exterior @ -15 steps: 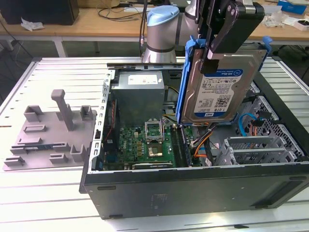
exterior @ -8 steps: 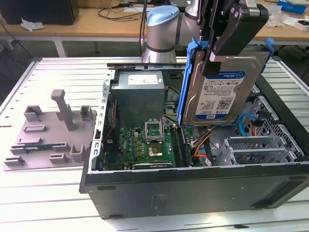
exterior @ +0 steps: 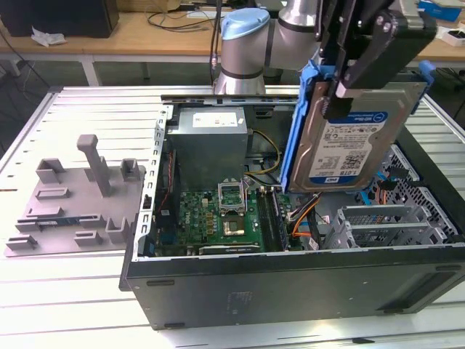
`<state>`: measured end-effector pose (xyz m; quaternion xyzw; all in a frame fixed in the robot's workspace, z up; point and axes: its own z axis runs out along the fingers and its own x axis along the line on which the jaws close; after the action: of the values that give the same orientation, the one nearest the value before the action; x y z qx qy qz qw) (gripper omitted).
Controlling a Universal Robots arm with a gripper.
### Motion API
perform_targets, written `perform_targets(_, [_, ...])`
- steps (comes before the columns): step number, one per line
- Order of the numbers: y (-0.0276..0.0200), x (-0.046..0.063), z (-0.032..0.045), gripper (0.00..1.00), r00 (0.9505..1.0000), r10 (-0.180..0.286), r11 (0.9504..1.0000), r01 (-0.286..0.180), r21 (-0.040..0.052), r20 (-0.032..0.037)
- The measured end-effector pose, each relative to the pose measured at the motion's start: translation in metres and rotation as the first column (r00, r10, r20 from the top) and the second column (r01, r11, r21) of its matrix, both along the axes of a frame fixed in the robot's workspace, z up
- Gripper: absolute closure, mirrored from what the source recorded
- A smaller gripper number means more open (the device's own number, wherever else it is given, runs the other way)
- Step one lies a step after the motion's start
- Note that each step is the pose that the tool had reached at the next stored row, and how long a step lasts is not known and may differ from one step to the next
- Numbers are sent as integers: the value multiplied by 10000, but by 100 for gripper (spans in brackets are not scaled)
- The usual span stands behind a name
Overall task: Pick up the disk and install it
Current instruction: 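Insert the disk into the insertion slot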
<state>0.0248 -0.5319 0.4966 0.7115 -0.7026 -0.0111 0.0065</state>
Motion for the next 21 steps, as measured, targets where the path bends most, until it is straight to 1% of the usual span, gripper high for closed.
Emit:
perform_targets(3, [-42,44,-1,63,10000,-1,10000,1,1,0])
perform_targets(4, [-102,192,-2,63,10000,-1,10000,1,6,0])
perform_targets(6, [-148,435,-4,63,10000,0,10000,0,7,0])
perform_targets(7, [-157,534,-8,63,10000,-1,10000,1,10,0])
perform_targets(8, [-159,576,-11,63,10000,-1,10000,1,12,0])
perform_targets(17, [-165,800,-29,63,10000,0,10000,0,15,0])
perform_targets(21, [-164,823,-50,63,10000,-1,10000,1,14,0])
